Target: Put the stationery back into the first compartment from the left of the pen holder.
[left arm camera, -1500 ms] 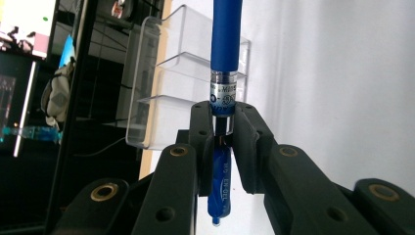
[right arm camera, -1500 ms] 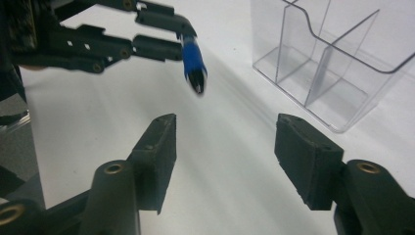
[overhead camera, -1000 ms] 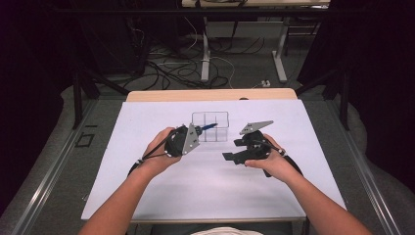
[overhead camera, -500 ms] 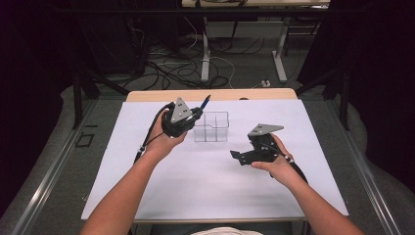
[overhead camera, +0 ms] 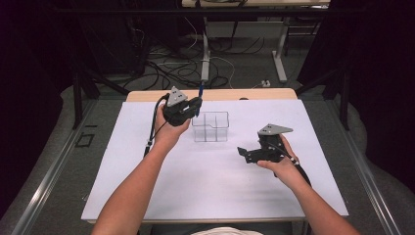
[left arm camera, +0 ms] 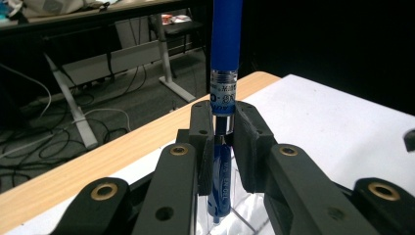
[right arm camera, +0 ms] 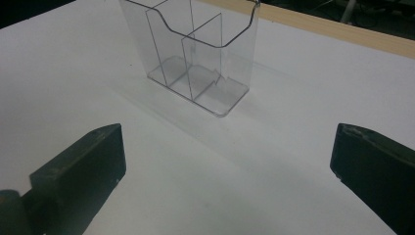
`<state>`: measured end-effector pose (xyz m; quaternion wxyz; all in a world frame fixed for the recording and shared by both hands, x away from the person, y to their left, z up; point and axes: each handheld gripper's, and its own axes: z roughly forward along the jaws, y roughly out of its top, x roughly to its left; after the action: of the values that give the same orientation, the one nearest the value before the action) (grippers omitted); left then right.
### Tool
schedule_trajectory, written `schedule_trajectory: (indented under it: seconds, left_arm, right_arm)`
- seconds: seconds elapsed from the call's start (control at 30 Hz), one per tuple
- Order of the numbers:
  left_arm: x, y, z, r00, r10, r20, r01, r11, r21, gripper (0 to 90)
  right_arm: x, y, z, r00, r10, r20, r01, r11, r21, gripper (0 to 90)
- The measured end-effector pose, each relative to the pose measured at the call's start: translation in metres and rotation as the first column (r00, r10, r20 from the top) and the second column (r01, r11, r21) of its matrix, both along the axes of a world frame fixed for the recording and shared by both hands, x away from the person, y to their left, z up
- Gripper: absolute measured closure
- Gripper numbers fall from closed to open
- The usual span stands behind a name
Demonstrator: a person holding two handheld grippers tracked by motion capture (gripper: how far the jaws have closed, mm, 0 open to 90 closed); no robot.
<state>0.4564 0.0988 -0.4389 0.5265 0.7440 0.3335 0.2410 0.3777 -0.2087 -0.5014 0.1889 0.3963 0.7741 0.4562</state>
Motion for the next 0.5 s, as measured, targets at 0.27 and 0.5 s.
schedule_trajectory:
  seconds: [0.27,0.5]
  left_arm:
    - [0.008,-0.004,-0.016,0.9964,0.035,-0.078,-0.033,0.9991,0.026,79.4]
    - [0.010,-0.005,-0.024,0.9885,0.057,-0.140,-0.052,0.9978,0.040,79.4]
  right_arm:
    - [0.001,-0.002,-0.002,0.9999,-0.008,-0.013,0.008,1.0000,-0.005,0.0]
    - [0.001,-0.002,-0.003,0.9997,-0.020,-0.016,0.020,0.9998,-0.004,0.0]
